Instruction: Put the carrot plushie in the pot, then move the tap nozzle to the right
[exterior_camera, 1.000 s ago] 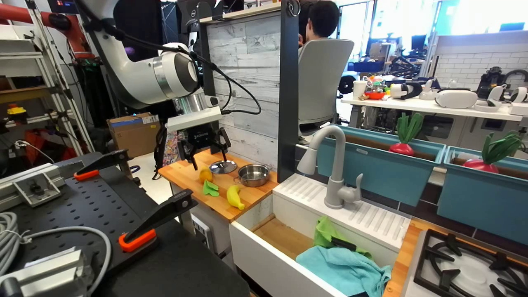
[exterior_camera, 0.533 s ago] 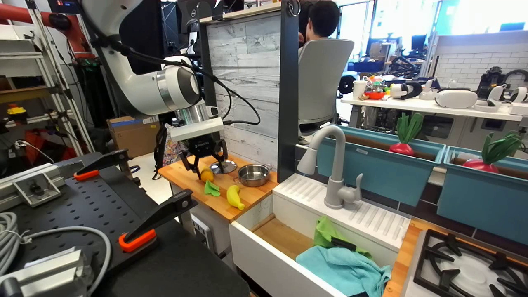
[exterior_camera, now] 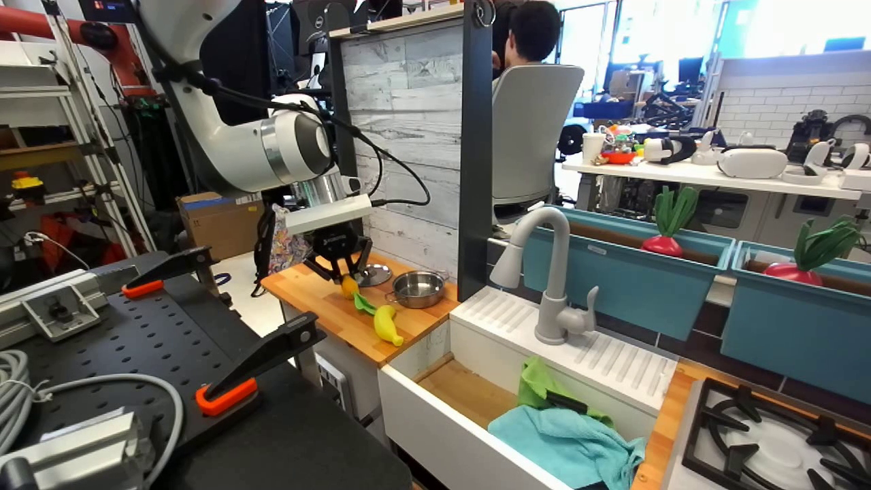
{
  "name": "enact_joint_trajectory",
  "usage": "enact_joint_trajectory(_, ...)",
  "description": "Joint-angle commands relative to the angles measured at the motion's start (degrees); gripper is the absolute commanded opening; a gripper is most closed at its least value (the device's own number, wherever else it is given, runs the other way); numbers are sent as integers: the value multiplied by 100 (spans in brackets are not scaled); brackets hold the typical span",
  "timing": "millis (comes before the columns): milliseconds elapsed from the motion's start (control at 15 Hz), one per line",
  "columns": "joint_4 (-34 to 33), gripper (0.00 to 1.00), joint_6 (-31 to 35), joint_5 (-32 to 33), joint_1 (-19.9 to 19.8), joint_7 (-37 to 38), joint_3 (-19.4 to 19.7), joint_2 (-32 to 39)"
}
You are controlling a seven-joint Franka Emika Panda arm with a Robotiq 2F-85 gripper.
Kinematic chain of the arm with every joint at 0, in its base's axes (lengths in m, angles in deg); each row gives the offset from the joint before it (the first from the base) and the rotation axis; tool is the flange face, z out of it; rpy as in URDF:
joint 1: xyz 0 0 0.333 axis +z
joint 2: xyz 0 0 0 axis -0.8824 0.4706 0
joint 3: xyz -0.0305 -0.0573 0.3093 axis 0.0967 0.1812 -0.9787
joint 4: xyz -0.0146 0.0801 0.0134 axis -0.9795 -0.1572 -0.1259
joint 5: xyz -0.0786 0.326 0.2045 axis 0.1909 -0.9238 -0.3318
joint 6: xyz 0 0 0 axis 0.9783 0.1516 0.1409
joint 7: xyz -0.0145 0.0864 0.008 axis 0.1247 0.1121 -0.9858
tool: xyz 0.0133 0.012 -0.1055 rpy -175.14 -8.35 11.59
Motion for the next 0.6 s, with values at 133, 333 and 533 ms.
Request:
enact_joint_trajectory(133,393,1,-107,120,289,34,116,-495)
enact_joint_trajectory(333,641,3,-348,127,360,89,214,-863)
enact_joint_trajectory(533,832,3,-702,244,370,146,410,-1258)
